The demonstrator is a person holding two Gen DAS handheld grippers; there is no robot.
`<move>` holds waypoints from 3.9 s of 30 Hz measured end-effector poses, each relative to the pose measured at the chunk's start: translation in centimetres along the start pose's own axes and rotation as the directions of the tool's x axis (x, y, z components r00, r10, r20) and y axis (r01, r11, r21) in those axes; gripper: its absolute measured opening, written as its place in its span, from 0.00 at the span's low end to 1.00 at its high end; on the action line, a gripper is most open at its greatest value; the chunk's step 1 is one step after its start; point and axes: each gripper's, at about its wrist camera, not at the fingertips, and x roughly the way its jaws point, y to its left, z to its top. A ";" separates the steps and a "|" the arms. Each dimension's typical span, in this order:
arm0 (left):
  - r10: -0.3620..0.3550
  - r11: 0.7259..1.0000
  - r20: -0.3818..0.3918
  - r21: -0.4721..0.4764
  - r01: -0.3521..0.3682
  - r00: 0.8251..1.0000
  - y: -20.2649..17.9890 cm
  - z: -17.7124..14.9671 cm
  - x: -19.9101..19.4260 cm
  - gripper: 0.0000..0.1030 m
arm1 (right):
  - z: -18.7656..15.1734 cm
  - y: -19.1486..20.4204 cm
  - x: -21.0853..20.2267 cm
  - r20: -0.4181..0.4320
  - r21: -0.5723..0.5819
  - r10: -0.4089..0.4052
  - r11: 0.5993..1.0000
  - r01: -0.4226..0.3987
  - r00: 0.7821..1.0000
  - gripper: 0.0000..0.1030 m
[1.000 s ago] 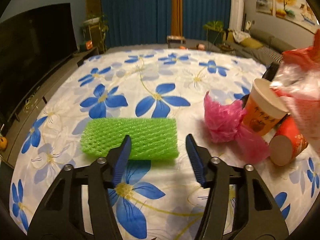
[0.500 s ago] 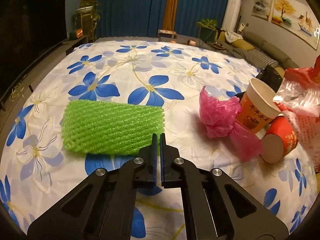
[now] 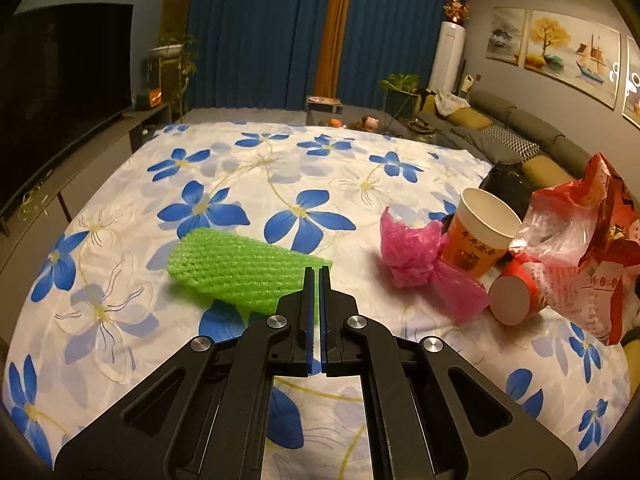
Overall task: Collect trash
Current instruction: 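Grasp the green foam net with the left gripper while the right holds the snack bag, then carry the green foam net and snack bag in both grippers over the bin, then open both grippers to drop the foam net and snack bag into the bin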
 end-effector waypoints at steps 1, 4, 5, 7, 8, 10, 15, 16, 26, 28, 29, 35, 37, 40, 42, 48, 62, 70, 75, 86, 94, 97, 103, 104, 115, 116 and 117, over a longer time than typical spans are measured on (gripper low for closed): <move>0.002 1.000 0.002 -0.004 -0.002 1.000 0.1 0.0 0.0 0.01 | 0.0 -0.2 0.0 0.000 0.003 0.000 1.000 0.000 1.000 0.14; 0.033 0.999 0.005 -0.015 -0.033 0.999 0.4 -0.2 0.2 0.19 | 0.0 -0.6 -0.2 0.004 0.008 -0.001 1.000 0.001 1.000 0.14; 0.046 0.999 0.002 -0.013 -0.046 0.999 0.5 -0.3 0.4 0.45 | -0.1 -0.6 -0.3 0.004 0.008 -0.002 1.000 0.002 1.000 0.14; 0.069 0.998 0.005 -0.004 -0.069 0.998 0.3 -0.5 0.6 0.68 | -0.3 -0.8 -0.2 0.000 0.012 0.000 1.000 0.000 1.000 0.14; 0.069 0.998 0.006 0.011 -0.069 0.998 0.0 -0.5 0.8 0.68 | -0.3 -0.9 -0.2 -0.001 0.014 0.001 1.000 -0.001 1.000 0.14; 0.083 0.996 -0.022 0.036 -0.082 0.996 -0.4 -0.4 1.5 0.68 | -0.4 -1.0 -0.1 -0.006 0.020 0.004 1.000 -0.004 1.000 0.14; 0.111 0.993 -0.091 0.036 -0.108 0.990 -0.2 0.0 3.5 0.65 | -0.3 -1.0 0.0 -0.010 0.026 0.009 1.000 -0.009 1.000 0.14; 0.115 0.993 -0.110 0.033 -0.112 0.987 0.0 0.1 4.0 0.60 | -0.3 -1.0 0.0 -0.009 0.026 0.008 1.000 -0.008 1.000 0.14; 0.078 0.997 -0.134 0.004 -0.078 0.988 0.6 -0.2 4.3 0.08 | -0.2 -1.1 -0.2 -0.009 0.025 0.006 1.000 -0.006 1.000 0.14; 0.059 0.998 -0.115 -0.005 -0.060 0.992 0.6 -0.5 3.4 0.07 | -0.3 -1.1 -0.3 -0.008 0.023 0.004 1.000 -0.004 1.000 0.14; 0.046 0.999 -0.102 -0.006 -0.047 0.994 0.4 -0.7 2.7 0.06 | -0.3 -1.1 -0.4 -0.008 0.023 0.004 1.000 -0.003 1.000 0.14; -0.055 0.999 -0.008 0.002 0.055 0.998 -1.7 -1.0 -2.4 0.06 | -0.2 -1.3 -1.1 0.002 0.020 0.001 1.000 -0.001 1.000 0.14; -0.074 0.997 0.021 0.024 0.074 0.997 -2.7 -0.9 -4.0 0.06 | -0.3 -1.3 -1.3 0.005 0.019 -0.001 1.000 0.001 1.000 0.14; -0.101 0.994 0.059 0.058 0.098 0.993 -4.4 -0.7 -6.0 0.06 | -0.3 -1.5 -1.9 0.009 0.020 -0.009 1.000 0.009 1.000 0.14; -0.111 0.991 0.079 0.081 0.104 0.991 -5.4 -0.5 -7.1 0.06 | -0.2 -1.7 -2.3 0.014 0.023 -0.013 1.000 0.013 1.000 0.14; -0.150 0.985 0.103 0.104 0.140 0.983 -7.6 -0.4 -8.8 0.06 | -0.1 -3.0 -3.5 0.024 0.032 -0.039 0.999 0.038 0.999 0.14; -0.267 0.949 0.121 0.205 0.238 0.956 -14.3 0.0 -11.1 0.06 | 0.1 -7.6 -5.6 0.054 0.092 -0.106 0.991 0.101 0.993 0.14; -0.345 0.914 0.105 0.266 0.308 0.933 -19.1 0.1 -11.1 0.06 | 0.1 -10.6 -6.2 0.068 0.128 -0.165 0.980 0.155 0.984 0.14; -0.406 0.878 0.093 0.315 0.360 0.909 -22.9 0.2 -11.1 0.06 | 0.3 -13.0 -6.7 0.076 0.154 -0.222 0.966 0.208 0.972 0.14; -0.542 0.774 0.038 0.412 0.481 0.840 -32.3 0.5 -9.1 0.06 | 0.8 -20.0 -6.8 0.080 0.215 -0.405 0.899 0.381 0.911 0.14; -0.591 0.727 -0.016 0.423 0.541 0.806 -37.4 0.4 -6.0 0.06 | -0.1 -25.3 -5.8 0.032 0.256 -0.495 0.844 0.472 0.868 0.14; -0.606 0.709 -0.034 0.430 0.559 0.795 -39.0 0.3 -5.0 0.06 | -0.3 -26.6 -5.4 0.019 0.259 -0.514 0.831 0.493 0.858 0.14; -0.626 0.677 -0.070 0.445 0.586 0.777 -41.7 0.1 -3.2 0.06 | -0.7 -27.9 -4.2 0.000 0.263 -0.536 0.814 0.518 0.844 0.14; -0.629 0.673 -0.076 0.445 0.591 0.774 -42.0 0.0 -3.0 0.06 | -0.8 -28.1 -4.2 -0.002 0.264 -0.537 0.813 0.518 0.844 0.14; -0.647 0.652 -0.108 0.435 0.621 0.755 -43.8 -0.5 -1.3 0.06 | -0.7 -29.8 -2.7 -0.026 0.279 -0.541 0.804 0.526 0.841 0.14; -0.648 0.652 -0.110 0.433 0.623 0.754 -43.9 -0.5 -1.1 0.06 | -0.8 -29.8 -2.6 -0.028 0.279 -0.539 0.805 0.524 0.842 0.15; -0.648 0.651 -0.112 0.432 0.624 0.754 -43.9 -0.5 -1.1 0.06 | -0.8 -30.0 -2.5 -0.030 0.280 -0.537 0.805 0.523 0.843 0.15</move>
